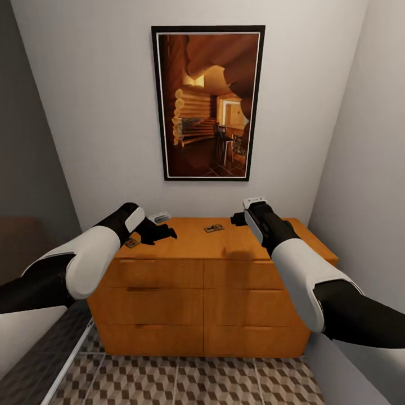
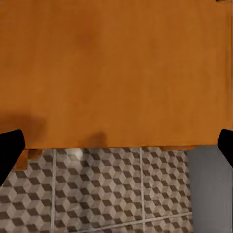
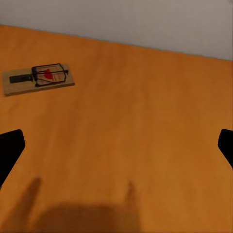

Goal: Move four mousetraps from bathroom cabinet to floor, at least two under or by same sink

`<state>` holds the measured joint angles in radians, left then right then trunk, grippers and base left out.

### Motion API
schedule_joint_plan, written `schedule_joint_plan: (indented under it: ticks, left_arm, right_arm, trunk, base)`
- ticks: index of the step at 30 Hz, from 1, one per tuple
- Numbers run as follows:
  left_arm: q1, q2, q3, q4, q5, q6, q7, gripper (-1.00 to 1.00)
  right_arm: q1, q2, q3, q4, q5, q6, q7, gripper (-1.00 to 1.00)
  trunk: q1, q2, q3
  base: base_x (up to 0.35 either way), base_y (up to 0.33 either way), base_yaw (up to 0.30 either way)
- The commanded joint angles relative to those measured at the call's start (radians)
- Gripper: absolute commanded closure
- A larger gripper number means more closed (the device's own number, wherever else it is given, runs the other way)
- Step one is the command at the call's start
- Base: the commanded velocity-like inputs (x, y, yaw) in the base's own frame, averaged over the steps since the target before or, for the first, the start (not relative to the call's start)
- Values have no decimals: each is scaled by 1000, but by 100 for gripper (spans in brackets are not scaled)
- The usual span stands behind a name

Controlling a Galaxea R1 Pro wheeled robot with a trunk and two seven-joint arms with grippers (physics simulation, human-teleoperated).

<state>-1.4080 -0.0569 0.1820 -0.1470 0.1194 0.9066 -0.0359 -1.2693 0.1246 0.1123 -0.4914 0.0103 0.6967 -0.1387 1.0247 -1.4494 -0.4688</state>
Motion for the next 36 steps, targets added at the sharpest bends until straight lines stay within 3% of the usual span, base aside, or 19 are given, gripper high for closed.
schedule_joint_plan:
  ticks: [1, 12, 20, 36]
  left_arm:
    - [0, 1, 1, -1, 6, 5, -3, -100]
    - [0, -2, 2, -2, 6, 5, -19, -100]
    - [0, -2, 2, -2, 6, 6, -19, -100]
    - [0, -1, 6, -12, 8, 16, -19, -100]
  right_arm:
    - [1, -1, 10, -1, 1, 6, 3, -100]
    - [7, -2, 70, -2, 3, 5, 64, -100]
    - [7, -1, 73, -2, 3, 6, 108, -100]
    - [9, 1, 84, 1, 4, 6, 108, -100]
  trunk:
    - [0, -1, -1]
    - [0, -1, -1]
    - [0, -1, -1]
    - [0, -1, -1]
  base:
    - [244, 0, 0]
    - [306, 0, 0]
    - [333, 0, 0]
    - [271, 0, 0]
